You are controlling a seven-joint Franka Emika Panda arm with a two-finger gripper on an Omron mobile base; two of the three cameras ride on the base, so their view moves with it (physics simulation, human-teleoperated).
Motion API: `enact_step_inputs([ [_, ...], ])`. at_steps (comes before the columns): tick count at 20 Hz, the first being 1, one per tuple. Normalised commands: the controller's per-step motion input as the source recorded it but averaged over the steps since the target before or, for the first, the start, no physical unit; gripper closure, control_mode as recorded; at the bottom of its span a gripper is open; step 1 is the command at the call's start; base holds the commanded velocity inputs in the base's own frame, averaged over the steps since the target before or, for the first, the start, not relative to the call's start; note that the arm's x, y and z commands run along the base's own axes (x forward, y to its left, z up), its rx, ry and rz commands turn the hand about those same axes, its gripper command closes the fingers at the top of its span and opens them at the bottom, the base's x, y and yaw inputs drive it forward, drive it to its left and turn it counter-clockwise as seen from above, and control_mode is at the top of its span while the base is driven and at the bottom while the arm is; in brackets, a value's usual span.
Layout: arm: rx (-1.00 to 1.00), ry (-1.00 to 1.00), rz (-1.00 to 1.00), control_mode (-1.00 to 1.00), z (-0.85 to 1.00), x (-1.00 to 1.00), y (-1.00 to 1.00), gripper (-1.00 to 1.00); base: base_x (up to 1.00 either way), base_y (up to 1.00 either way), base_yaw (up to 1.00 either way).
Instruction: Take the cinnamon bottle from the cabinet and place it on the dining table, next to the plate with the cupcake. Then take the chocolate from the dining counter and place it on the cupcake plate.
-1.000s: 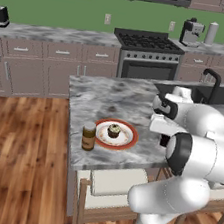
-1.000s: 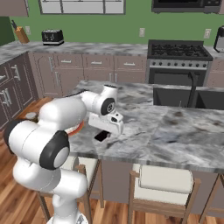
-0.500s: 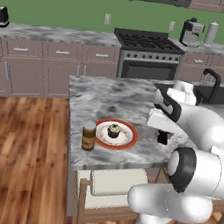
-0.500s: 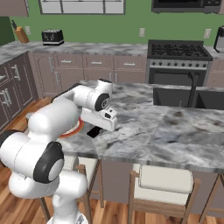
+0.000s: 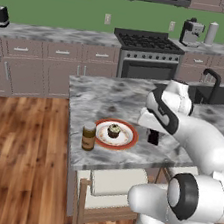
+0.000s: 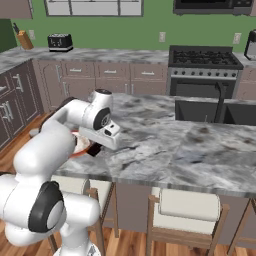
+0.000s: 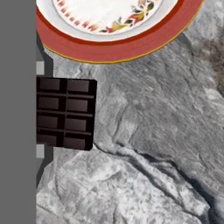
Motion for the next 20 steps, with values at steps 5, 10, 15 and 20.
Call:
enact_step_inputs([
  [5,0.0,0.0,-0.05,-1.0,0.12,0.04,0.47,1.0,0.0,0.0,0.0],
  [10,0.0,0.01,-0.07,-1.0,0.13,0.15,0.32,1.0,0.0,0.0,0.0],
  [15,0.0,0.01,-0.08,-1.0,0.02,0.09,0.31,1.0,0.0,0.0,0.0],
  [20,0.0,0.01,-0.09,-1.0,-0.08,0.15,0.24,1.0,0.0,0.0,0.0],
])
